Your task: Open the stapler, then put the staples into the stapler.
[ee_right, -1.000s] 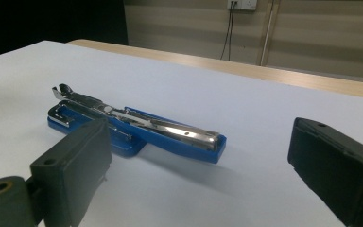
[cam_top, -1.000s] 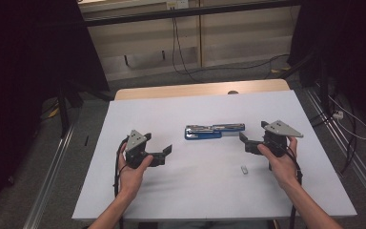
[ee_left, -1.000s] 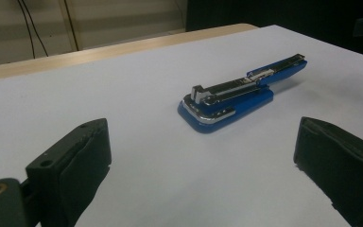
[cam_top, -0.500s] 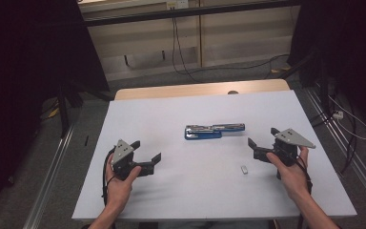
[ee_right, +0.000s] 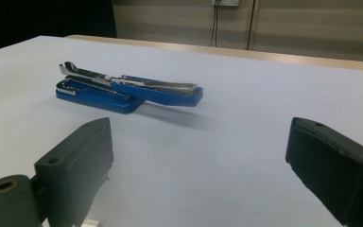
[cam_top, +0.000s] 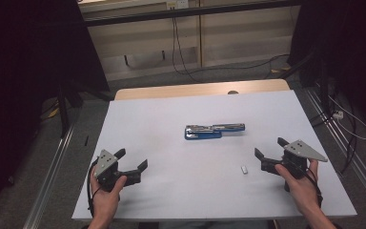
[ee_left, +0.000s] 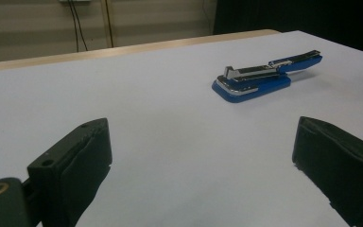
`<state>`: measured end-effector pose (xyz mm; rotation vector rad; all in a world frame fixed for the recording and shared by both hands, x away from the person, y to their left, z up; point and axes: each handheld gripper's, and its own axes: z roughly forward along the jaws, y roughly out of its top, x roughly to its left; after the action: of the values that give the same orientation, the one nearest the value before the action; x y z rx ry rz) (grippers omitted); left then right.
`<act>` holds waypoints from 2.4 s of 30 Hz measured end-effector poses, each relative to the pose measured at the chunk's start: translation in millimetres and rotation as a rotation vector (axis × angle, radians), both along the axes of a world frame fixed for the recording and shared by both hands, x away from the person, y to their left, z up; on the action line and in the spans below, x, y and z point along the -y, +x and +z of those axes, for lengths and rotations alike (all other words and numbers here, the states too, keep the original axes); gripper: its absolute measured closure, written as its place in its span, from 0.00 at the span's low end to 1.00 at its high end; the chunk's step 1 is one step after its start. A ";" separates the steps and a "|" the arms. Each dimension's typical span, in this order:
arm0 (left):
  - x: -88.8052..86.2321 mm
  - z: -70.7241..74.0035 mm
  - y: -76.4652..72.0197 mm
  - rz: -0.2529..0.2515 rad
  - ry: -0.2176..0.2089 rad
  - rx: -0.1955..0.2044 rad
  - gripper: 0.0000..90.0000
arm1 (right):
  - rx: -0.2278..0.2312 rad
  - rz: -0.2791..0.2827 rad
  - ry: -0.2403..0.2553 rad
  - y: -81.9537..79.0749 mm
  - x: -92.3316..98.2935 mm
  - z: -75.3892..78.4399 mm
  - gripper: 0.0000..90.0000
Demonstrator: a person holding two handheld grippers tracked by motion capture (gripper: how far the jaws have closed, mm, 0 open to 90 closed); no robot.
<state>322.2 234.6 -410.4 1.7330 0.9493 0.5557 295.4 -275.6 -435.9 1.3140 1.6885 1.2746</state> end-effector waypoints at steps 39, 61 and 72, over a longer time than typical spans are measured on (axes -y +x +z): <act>17.3 -6.1 -9.6 -0.089 0.065 -0.047 0.05 | -0.421 0.392 -0.011 26.9 -24.6 7.6 0.09; 20.3 -7.5 -10.7 -0.105 0.079 -0.058 0.05 | -0.597 0.436 -0.202 39.0 -40.2 9.9 0.49; 20.9 -8.6 -10.5 -0.111 0.084 -0.064 0.05 | -0.654 0.476 -0.238 41.4 -44.5 11.6 0.65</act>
<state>311.8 213.7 -418.9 1.8762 0.8785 0.4759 336.8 -231.1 -424.3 1.3063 2.6428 0.8720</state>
